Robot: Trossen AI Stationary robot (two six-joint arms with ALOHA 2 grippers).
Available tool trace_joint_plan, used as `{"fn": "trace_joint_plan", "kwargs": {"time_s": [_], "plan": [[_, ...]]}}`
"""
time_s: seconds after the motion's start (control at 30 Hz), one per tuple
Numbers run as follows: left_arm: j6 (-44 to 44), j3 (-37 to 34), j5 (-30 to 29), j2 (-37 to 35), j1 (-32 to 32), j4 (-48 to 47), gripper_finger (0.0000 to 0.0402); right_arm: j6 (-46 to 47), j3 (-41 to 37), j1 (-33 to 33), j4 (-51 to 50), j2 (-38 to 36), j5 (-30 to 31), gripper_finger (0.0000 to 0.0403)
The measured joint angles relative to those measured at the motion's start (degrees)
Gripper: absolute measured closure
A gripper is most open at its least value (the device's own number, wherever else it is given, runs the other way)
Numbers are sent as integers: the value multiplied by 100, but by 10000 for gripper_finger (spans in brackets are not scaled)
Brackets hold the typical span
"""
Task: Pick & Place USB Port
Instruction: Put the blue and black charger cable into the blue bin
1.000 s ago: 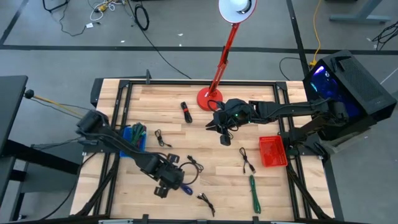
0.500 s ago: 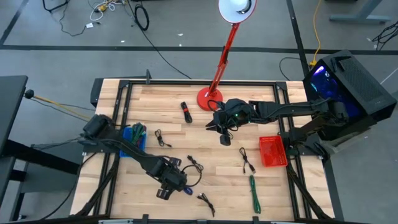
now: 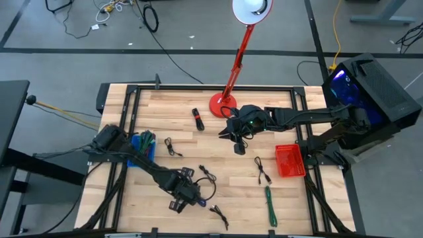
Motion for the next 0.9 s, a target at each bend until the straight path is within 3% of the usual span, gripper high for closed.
{"fn": "trace_joint_plan", "kwargs": {"time_s": [0.03, 0.1, 0.43, 0.67, 0.9], "plan": [[-34, -1, 64, 1, 2, -15, 360, 0, 0, 1, 3, 0, 0, 348], [-160, -5, 116, 6, 18, -20, 382, 0, 0, 0, 1, 0, 0, 348], [-1156, -66, -91, -366, 103, -228, 386, -42, 0, 1, -68, 0, 2, 348], [-2323, -40, -1654, -1595, 31, -940, 387, -196, 0, 0, -117, 0, 20, 348], [-4815, -36, -3648, -2909, -516, -2742, 387, -310, 0, 0, -207, 0, 23, 348]]}}
